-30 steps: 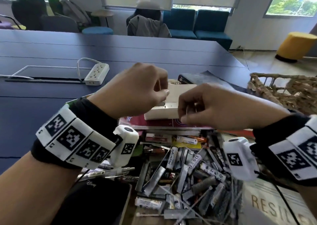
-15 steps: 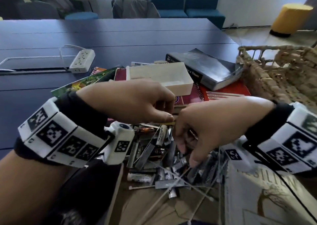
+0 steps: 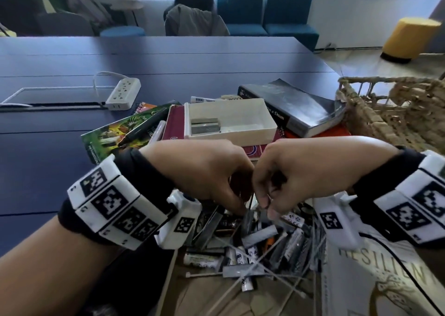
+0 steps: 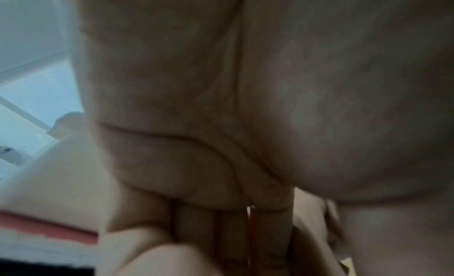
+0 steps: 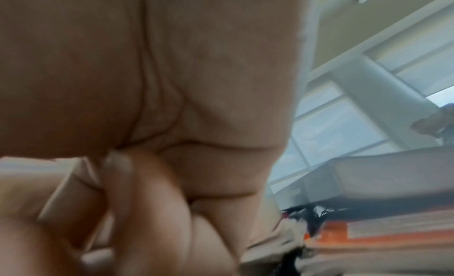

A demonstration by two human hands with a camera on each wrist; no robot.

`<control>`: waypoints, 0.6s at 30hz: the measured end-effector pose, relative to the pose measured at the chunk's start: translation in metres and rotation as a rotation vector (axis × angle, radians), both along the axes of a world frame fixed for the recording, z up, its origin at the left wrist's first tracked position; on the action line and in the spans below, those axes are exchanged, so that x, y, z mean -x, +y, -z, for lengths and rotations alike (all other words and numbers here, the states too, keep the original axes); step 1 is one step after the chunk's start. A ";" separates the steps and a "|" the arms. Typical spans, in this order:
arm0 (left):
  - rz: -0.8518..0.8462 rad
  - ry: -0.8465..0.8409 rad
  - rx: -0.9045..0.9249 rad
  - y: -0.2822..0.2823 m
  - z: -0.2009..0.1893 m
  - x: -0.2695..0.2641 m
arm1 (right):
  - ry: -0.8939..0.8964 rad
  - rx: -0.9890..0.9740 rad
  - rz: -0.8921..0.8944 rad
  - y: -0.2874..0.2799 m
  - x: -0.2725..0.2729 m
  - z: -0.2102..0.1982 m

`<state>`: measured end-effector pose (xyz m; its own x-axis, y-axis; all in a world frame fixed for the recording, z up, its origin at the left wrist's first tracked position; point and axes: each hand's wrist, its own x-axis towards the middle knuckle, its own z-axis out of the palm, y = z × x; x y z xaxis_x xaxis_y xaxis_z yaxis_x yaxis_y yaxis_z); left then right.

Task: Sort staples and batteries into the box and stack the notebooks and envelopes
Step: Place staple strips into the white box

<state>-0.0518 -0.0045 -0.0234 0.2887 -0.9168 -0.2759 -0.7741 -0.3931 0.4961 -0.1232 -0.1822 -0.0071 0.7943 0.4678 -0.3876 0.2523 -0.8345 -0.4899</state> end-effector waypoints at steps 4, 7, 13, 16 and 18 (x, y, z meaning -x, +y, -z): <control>-0.014 0.014 -0.038 -0.002 0.000 0.001 | 0.055 -0.169 0.047 -0.016 -0.003 -0.012; 0.003 0.045 -0.042 -0.006 0.001 0.003 | -0.003 -0.328 0.077 -0.029 -0.008 -0.025; 0.049 0.068 -0.040 -0.012 0.004 0.005 | -0.324 -0.765 0.225 -0.038 -0.035 -0.042; 0.086 0.008 -0.046 -0.020 0.008 0.011 | -0.423 -0.883 0.247 -0.036 -0.052 -0.046; 0.112 0.013 -0.063 -0.023 0.010 0.012 | -0.456 -0.906 0.256 -0.034 -0.062 -0.046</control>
